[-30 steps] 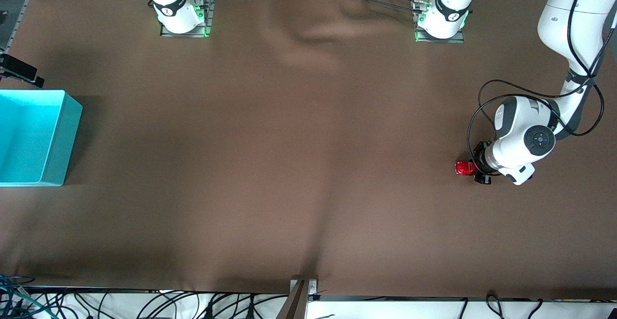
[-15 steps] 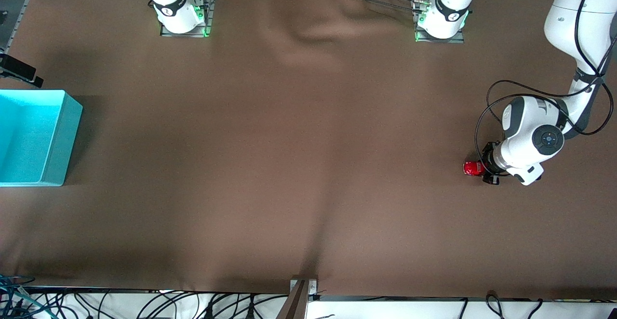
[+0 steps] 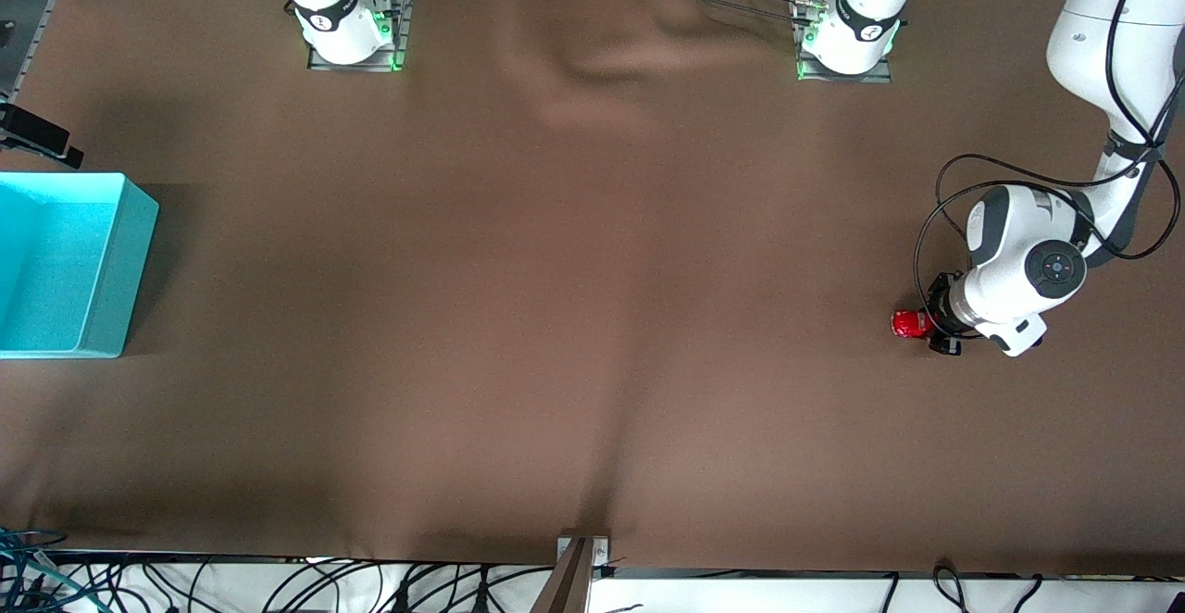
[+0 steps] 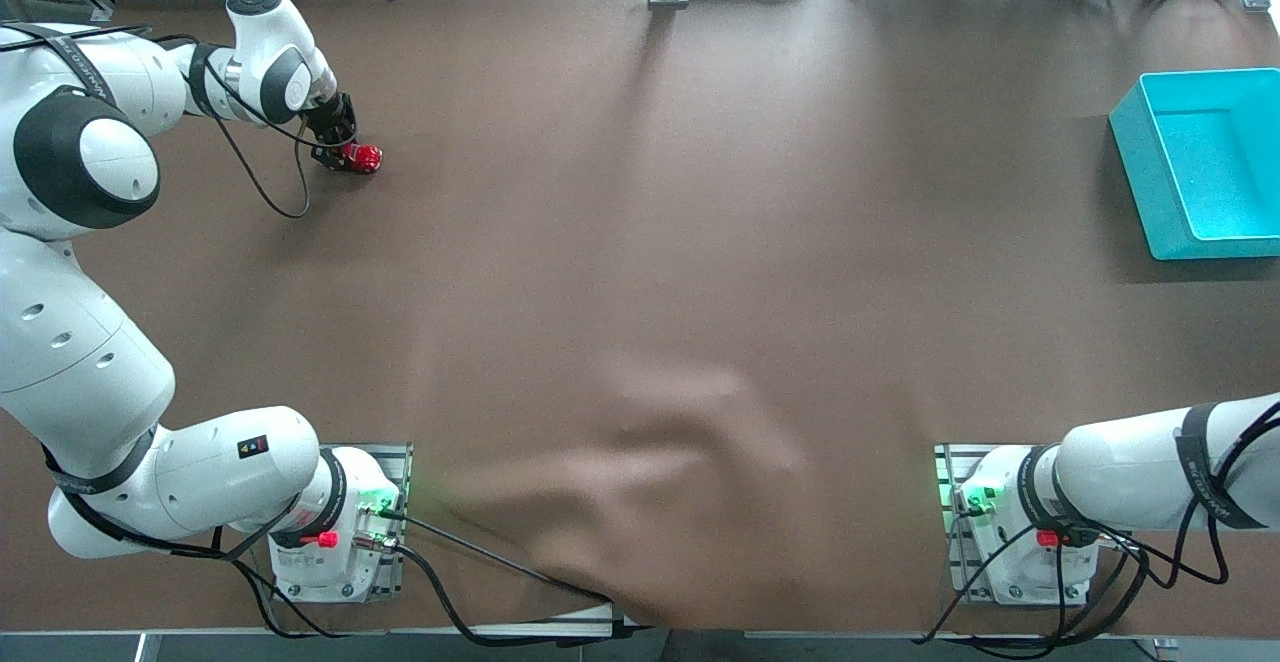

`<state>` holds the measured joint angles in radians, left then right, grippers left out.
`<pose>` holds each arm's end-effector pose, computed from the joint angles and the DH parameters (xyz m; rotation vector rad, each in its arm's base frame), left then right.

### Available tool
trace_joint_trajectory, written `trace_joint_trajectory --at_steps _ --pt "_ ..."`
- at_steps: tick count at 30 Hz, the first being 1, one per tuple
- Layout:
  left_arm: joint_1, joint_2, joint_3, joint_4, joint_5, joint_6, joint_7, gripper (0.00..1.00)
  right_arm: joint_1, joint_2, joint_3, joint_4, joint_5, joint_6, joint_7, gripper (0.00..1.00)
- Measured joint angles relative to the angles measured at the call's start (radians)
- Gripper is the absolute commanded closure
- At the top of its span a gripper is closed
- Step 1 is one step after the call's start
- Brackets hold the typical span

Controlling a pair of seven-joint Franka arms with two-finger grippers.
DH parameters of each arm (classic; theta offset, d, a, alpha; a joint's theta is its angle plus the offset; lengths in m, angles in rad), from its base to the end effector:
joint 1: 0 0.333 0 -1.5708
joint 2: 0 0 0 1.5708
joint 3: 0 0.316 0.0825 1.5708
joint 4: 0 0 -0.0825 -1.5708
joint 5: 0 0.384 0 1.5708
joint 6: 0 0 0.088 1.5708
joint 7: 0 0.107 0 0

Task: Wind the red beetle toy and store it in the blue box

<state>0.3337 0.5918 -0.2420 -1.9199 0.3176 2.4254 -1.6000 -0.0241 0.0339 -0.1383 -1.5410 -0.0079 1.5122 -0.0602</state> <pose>0.6155 0.0623 0.1831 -2.2558 -2.0609 -0.0052 0.5513 -0.0898 0.6148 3.1303 -0.1605 -0.0994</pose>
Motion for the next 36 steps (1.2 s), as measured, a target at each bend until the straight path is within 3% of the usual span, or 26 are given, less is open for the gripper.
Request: trace_joint_trajectory --at_steps 3,5,17,36 --pt "0.004 0.013 0.003 0.006 0.0 0.008 0.006 0.18 0.0 0.0 0.0 0.0 0.0 0.0 0.0 0.0" --pt "0.008 0.022 0.004 0.012 0.0 0.014 0.01 0.14 0.0 0.0 0.0 0.0 0.0 0.0 0.0 0.0" --pt "0.016 0.032 -0.006 0.057 0.0 0.008 0.017 0.13 0.0 0.0 0.0 0.0 0.0 0.0 0.0 0.0" --pt "0.018 0.003 -0.074 0.163 0.0 -0.138 0.016 0.14 0.0 0.0 0.0 0.0 0.0 0.0 0.0 0.0"
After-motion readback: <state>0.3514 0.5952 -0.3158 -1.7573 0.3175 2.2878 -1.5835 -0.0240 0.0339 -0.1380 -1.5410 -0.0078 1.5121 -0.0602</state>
